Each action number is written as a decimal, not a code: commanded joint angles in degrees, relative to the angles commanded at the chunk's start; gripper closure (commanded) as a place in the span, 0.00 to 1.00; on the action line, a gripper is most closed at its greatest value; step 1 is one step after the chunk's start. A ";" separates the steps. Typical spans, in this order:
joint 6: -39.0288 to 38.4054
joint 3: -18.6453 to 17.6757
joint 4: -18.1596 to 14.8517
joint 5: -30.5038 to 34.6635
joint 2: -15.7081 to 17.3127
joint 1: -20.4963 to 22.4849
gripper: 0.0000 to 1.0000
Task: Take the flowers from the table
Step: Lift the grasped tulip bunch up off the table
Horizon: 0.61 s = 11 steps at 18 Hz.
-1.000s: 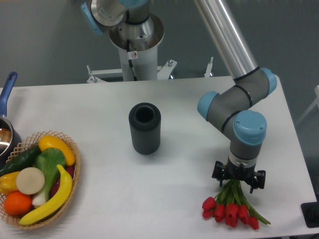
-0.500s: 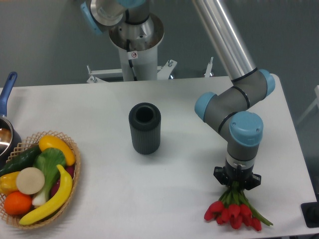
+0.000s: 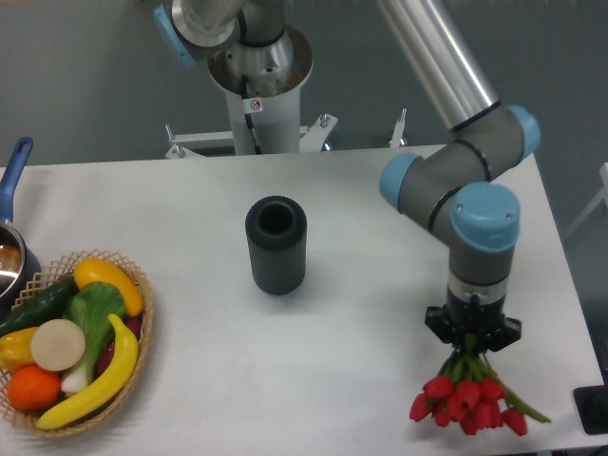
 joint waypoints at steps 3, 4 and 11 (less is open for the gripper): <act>4.29 2.38 -6.85 0.00 0.97 0.27 1.00; 6.40 2.99 -9.05 0.00 1.23 0.44 1.00; 20.28 7.12 -23.98 0.09 3.78 4.04 1.00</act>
